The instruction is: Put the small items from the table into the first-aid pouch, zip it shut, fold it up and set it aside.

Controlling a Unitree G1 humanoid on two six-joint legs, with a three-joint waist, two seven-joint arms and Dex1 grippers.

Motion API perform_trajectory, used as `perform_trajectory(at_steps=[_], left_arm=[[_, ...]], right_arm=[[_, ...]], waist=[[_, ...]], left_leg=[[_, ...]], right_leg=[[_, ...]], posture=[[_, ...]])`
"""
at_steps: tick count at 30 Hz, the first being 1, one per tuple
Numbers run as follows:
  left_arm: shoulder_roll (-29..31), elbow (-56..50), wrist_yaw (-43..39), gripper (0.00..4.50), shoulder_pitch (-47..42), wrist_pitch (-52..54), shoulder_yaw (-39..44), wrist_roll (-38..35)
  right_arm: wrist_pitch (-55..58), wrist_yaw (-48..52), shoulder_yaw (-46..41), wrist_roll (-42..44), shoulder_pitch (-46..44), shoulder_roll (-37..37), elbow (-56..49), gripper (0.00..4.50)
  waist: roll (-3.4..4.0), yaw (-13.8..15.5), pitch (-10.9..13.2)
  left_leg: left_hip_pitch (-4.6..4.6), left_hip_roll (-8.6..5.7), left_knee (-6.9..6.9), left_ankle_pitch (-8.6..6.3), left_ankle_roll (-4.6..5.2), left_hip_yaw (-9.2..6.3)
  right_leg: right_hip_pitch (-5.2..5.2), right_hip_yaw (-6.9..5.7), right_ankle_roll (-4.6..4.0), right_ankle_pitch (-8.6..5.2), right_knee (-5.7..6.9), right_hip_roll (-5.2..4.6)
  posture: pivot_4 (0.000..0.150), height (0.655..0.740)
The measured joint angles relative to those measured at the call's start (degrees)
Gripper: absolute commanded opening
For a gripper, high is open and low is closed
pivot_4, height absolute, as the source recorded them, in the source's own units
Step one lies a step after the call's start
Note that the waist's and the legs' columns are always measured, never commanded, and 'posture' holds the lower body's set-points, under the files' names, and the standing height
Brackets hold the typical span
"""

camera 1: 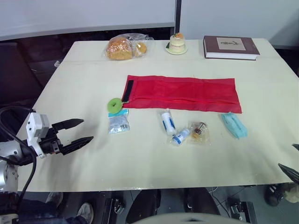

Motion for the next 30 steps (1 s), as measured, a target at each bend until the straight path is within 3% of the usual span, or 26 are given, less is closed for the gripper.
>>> perform_trajectory(at_steps=[13,21,30], left_arm=[[-0.3,1.9,2.3,4.41,-3.1,1.2,-1.9,1.9],[-0.7,0.7,11.5,4.41,-9.9,18.0,-7.8,2.2],[-1.0,-2.7,16.4,4.41,-13.6,35.1,-14.9,2.0]], right_arm=[[-0.3,0.5,0.1,-1.6,-3.9,0.3,1.7,4.5],[8.4,-5.8,8.1,1.6,-6.0,1.3,-16.8,4.5],[17.9,-16.5,20.5,2.9,-19.8,-0.7,-31.7,4.5]], waist=[[-0.01,0.0,0.0],[-0.02,-0.1,0.0],[-0.05,-0.3,0.0]], left_leg=[[0.01,-0.01,0.01,0.0,0.0,-0.01],[0.0,-0.02,0.06,0.01,-0.01,-0.08],[-0.03,-0.04,0.13,0.01,-0.03,-0.1]], right_leg=[[0.0,-0.02,-0.03,0.03,0.02,0.01],[-0.01,-0.19,-0.01,0.03,0.12,0.03],[-0.04,-0.32,0.01,0.05,0.17,0.05]], posture=[[0.15,0.7289],[0.15,0.7289],[0.15,0.7289]])
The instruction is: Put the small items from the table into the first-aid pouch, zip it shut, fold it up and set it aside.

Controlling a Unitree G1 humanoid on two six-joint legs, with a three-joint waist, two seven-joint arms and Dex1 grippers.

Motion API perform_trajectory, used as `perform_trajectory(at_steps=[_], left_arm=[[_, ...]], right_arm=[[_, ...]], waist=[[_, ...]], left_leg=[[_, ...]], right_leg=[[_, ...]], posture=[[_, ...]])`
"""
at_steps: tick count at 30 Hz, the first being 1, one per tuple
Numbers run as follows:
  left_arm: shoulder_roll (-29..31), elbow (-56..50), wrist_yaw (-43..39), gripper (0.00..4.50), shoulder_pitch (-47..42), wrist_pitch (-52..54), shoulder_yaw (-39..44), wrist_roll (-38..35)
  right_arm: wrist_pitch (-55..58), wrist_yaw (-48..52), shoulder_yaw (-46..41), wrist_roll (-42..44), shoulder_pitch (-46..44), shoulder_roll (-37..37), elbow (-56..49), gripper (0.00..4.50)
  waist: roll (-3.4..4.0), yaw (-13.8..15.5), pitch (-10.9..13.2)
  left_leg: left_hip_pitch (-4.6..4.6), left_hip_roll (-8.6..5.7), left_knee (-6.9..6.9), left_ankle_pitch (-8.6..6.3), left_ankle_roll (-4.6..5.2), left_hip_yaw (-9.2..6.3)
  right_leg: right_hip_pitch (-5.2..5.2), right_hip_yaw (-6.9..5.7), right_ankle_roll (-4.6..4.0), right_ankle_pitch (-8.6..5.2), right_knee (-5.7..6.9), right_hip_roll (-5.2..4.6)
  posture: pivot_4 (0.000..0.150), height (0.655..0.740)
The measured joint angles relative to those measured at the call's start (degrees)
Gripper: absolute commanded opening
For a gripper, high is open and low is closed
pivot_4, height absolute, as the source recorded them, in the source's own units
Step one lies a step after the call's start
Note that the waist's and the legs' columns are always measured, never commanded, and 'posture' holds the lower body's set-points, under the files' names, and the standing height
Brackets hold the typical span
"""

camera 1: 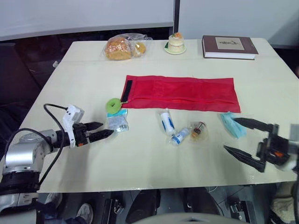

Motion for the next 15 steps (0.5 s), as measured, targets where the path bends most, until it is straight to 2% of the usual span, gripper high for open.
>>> perform_trajectory(at_steps=[3,6,15], left_arm=[[0.0,2.4,1.6,4.41,-5.2,7.5,-0.9,-0.5],[-0.2,4.3,2.6,4.41,-7.9,12.5,-0.8,-1.7],[-1.8,7.3,5.4,4.41,-12.3,20.5,0.4,-3.0]], right_arm=[[3.9,-6.8,6.9,-2.1,-11.7,-0.4,-3.4,4.5],[7.4,-10.9,12.2,-4.4,-17.5,-0.4,-5.2,4.5],[10.7,-15.1,19.0,-8.0,-25.0,0.9,-5.3,4.5]], waist=[[0.0,0.1,0.0],[-0.01,0.2,0.0],[0.02,0.5,0.0]], left_leg=[[-0.08,-0.03,0.17,0.01,-0.02,-0.13],[-0.14,-0.08,0.25,0.12,-0.22,-0.23],[-0.15,-0.11,0.47,0.04,-0.08,-0.24]], right_leg=[[-0.01,-0.15,0.0,0.0,0.07,0.02],[-0.02,-0.21,0.0,0.0,0.09,0.02],[0.01,-0.2,0.0,0.0,0.22,0.02]], posture=[[0.15,0.7289],[0.15,0.7289],[0.15,0.7289]])
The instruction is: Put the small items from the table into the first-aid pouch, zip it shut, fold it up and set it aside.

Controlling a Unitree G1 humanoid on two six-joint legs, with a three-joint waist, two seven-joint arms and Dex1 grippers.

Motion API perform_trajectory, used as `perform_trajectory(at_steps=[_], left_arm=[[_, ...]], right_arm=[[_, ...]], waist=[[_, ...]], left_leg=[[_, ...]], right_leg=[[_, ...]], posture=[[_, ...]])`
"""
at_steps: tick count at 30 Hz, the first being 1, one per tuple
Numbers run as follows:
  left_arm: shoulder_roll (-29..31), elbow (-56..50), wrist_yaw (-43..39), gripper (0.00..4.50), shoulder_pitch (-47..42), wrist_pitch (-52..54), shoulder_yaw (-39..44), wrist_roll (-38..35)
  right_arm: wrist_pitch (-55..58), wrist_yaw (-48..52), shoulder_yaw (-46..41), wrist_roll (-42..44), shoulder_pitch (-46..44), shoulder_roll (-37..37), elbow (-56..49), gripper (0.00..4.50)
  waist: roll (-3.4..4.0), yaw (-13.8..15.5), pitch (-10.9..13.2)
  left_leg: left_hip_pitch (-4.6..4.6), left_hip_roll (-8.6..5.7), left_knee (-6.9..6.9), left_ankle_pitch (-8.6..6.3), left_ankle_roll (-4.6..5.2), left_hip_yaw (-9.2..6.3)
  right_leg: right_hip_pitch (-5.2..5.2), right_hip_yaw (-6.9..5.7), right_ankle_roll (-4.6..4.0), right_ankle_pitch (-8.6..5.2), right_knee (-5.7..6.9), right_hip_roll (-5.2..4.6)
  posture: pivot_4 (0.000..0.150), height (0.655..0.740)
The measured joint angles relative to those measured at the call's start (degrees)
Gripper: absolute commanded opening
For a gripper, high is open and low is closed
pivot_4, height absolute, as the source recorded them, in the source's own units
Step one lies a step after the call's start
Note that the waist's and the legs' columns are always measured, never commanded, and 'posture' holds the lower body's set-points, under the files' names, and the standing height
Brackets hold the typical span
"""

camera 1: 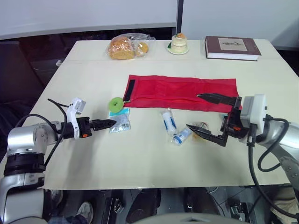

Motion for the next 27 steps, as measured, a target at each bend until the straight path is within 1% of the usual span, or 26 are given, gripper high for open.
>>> perform_trajectory(at_steps=[4,6,7,8,9,10,13,14,16,17,24,27], left_arm=[[-1.9,-0.7,0.8,4.41,-0.4,0.8,0.4,-0.4],[-2.6,-1.6,1.3,3.9,-0.4,1.2,0.4,-0.7],[-2.9,-1.9,1.4,3.8,-0.3,1.4,0.3,-0.8],[-3.3,-1.9,1.5,3.28,-0.1,1.5,0.3,-0.8],[-3.8,-1.9,1.8,3.05,0.0,1.4,0.0,-0.7],[-4.0,-1.9,1.8,2.47,0.1,1.2,-0.1,-0.6],[-4.6,-1.9,2.0,1.73,0.5,0.5,-0.4,-0.3],[-5.0,-1.9,2.0,1.1,0.7,0.4,-0.4,-0.3],[-5.3,-1.9,1.7,0.2,1.0,0.3,-0.3,-0.7],[-5.4,-2.2,1.7,0.05,1.2,0.3,-0.1,-0.9],[-6.8,-6.2,3.2,0.05,2.8,1.2,1.3,-2.0],[-9.5,-10.1,3.9,0.05,3.0,3.1,0.8,-3.9]], right_arm=[[0.0,-0.1,0.8,-1.2,-1.2,0.9,0.5,4.5],[0.1,-0.1,1.1,-1.4,-1.4,1.0,0.5,4.5],[0.1,-0.1,1.2,-1.5,-1.5,1.1,0.5,4.5],[0.1,-0.2,1.1,-1.5,-1.7,1.1,0.5,4.5],[0.1,-0.2,1.1,-1.5,-1.8,1.1,0.5,4.5],[0.1,-0.1,1.1,-1.6,-1.8,1.1,0.5,4.5],[0.1,-0.2,1.1,-1.9,-1.8,1.1,0.5,4.5],[0.1,-0.2,1.1,-2.0,-1.8,1.1,0.5,4.5],[0.1,-0.2,1.1,-2.3,-1.7,1.1,0.5,4.5],[0.1,-0.2,1.1,-2.5,-1.6,1.2,0.5,4.5],[0.4,-0.9,1.2,-3.0,-1.1,3.1,0.5,4.5],[2.4,-2.8,1.2,-2.3,-1.3,4.7,0.7,4.5]], waist=[[0.05,0.4,0.0],[0.05,0.7,0.0],[0.05,0.9,0.0],[0.05,0.9,0.0],[0.05,0.9,0.0],[0.05,1.0,0.0],[0.05,0.9,0.0],[0.05,0.9,0.0],[0.05,1.0,0.0],[0.05,1.0,0.0],[0.04,1.0,0.0],[0.01,1.0,0.0]], left_leg=[[0.0,-0.01,0.03,0.08,-0.13,0.0],[-0.02,-0.01,0.07,0.09,-0.15,0.01],[-0.03,-0.02,0.1,0.09,-0.15,0.02],[-0.05,-0.02,0.13,0.09,-0.15,0.01],[-0.06,-0.02,0.13,0.09,-0.15,0.01],[-0.06,-0.02,0.14,0.09,-0.15,0.01],[-0.06,-0.01,0.14,0.09,-0.15,0.01],[-0.06,-0.01,0.14,0.09,-0.15,0.01],[-0.07,-0.01,0.14,0.09,-0.15,0.0],[-0.07,-0.01,0.14,0.08,-0.14,0.01],[-0.1,-0.01,0.16,0.04,-0.08,-0.03],[-0.2,-0.02,0.24,0.09,-0.16,-0.11]], right_leg=[[0.01,0.03,0.0,0.0,0.01,-0.05],[0.01,0.05,0.0,0.0,0.0,-0.06],[0.01,0.05,0.0,0.0,0.0,-0.06],[0.01,0.06,0.0,0.0,0.0,-0.06],[0.01,0.05,0.0,0.0,0.0,-0.06],[0.01,0.06,0.0,0.0,0.0,-0.06],[0.01,0.09,0.0,0.0,0.0,-0.06],[0.01,0.09,0.0,0.0,0.0,-0.06],[0.01,0.11,0.0,0.0,0.0,-0.07],[0.01,0.1,0.0,0.0,0.0,-0.07],[0.01,0.15,0.0,0.0,-0.02,-0.09],[0.0,0.15,-0.01,0.01,-0.02,-0.1]], posture=[[0.15,0.7289],[0.15,0.7289],[0.15,0.7289],[0.15,0.7289],[0.15,0.7289],[0.15,0.7289],[0.15,0.7289],[0.15,0.7289],[0.15,0.7289],[0.15,0.7289],[0.15,0.7289],[0.15,0.7289]])
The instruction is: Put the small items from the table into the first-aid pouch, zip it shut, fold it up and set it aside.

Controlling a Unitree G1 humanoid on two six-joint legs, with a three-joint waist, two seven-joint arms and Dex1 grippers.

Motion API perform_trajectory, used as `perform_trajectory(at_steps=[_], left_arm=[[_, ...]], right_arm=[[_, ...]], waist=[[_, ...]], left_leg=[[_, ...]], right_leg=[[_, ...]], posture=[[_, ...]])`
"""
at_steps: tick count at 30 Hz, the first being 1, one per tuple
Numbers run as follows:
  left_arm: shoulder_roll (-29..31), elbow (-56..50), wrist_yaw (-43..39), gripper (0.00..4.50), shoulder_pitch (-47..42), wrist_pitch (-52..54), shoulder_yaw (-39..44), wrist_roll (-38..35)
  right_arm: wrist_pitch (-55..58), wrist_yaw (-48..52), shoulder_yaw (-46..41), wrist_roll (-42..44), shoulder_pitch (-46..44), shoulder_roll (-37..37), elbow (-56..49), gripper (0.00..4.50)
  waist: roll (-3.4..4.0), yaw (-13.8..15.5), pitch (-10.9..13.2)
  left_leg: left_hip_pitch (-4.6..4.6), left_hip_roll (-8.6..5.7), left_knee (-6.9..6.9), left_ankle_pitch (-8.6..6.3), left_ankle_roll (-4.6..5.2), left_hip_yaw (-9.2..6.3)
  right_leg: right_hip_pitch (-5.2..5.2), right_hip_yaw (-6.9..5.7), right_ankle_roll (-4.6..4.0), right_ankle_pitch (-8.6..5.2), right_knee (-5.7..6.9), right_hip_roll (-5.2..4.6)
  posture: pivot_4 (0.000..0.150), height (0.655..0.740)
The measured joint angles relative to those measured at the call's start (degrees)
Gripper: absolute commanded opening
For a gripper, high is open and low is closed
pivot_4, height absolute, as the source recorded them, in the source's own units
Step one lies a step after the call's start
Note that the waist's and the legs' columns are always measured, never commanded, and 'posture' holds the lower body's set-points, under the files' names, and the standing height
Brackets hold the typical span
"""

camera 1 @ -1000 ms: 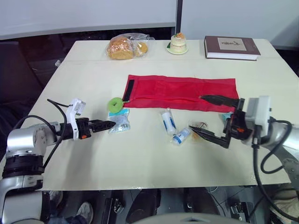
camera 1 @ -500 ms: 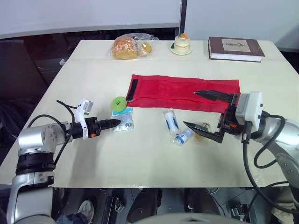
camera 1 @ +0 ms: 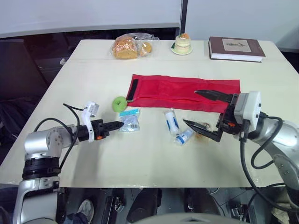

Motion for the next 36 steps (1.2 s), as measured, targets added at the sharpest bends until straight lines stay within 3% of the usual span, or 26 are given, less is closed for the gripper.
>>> perform_trajectory(at_steps=[10,15,20,28,31,34,36], left_arm=[[-10.6,-14.2,9.7,0.05,-6.8,6.2,3.3,-11.1],[-16.1,-18.4,14.0,0.05,-10.7,7.8,2.8,-16.2],[-17.3,-21.2,15.7,0.05,-11.7,8.6,0.5,-19.4],[-17.5,-22.6,16.7,0.05,-11.7,8.6,-1.7,-22.2],[-17.4,-22.6,16.9,0.0,-11.7,8.3,-2.0,-22.3],[-17.4,-22.5,17.0,0.0,-11.7,8.0,-2.0,-22.3],[-17.4,-22.3,17.1,0.0,-11.7,7.6,-2.0,-22.4]], right_arm=[[16.3,-13.7,-0.4,9.4,-0.9,5.1,-0.6,4.5],[28.3,-25.3,-3.1,28.6,-2.5,7.7,0.6,4.5],[32.1,-40.2,-4.6,49.6,-3.5,7.3,6.7,4.5],[26.6,-51.3,-4.7,63.7,-6.8,6.8,9.2,4.5],[25.2,-52.5,-4.7,65.5,-6.8,6.0,9.2,3.75],[24.2,-53.1,-4.6,66.3,-6.6,5.2,9.2,2.45],[23.4,-53.4,-4.5,66.4,-6.2,4.7,9.2,1.31]], waist=[[-0.17,-0.4,0.1],[-0.19,-0.3,0.1],[-0.19,-0.6,0.1],[-0.19,-1.5,0.1],[-0.2,-1.5,0.1],[-0.2,-1.5,0.1],[-0.2,-1.5,0.1]], left_leg=[[-0.03,0.05,-0.02,-0.01,-0.08,0.0],[-0.05,0.04,0.0,-0.01,-0.08,0.01],[-0.03,0.05,-0.03,-0.01,-0.07,0.06],[-0.04,0.04,-0.03,-0.01,-0.06,0.11],[-0.04,0.04,-0.03,-0.01,-0.05,0.15],[-0.04,0.04,-0.03,-0.02,-0.05,0.16],[-0.04,0.04,-0.03,-0.02,-0.04,0.17]], right_leg=[[-0.11,0.02,-0.02,0.01,0.05,0.06],[-0.1,0.04,-0.03,0.02,0.04,0.05],[-0.11,0.06,-0.04,0.02,0.05,0.1],[-0.11,0.01,-0.03,0.02,0.04,0.2],[-0.1,0.0,-0.03,0.02,0.04,0.27],[-0.11,-0.01,-0.02,0.01,0.04,0.34],[-0.11,0.0,-0.02,0.01,0.04,0.35]], posture=[[0.15,0.7289],[0.15,0.7289],[0.15,0.7289],[0.15,0.7289],[0.15,0.7289],[0.15,0.7289],[0.15,0.7289]])
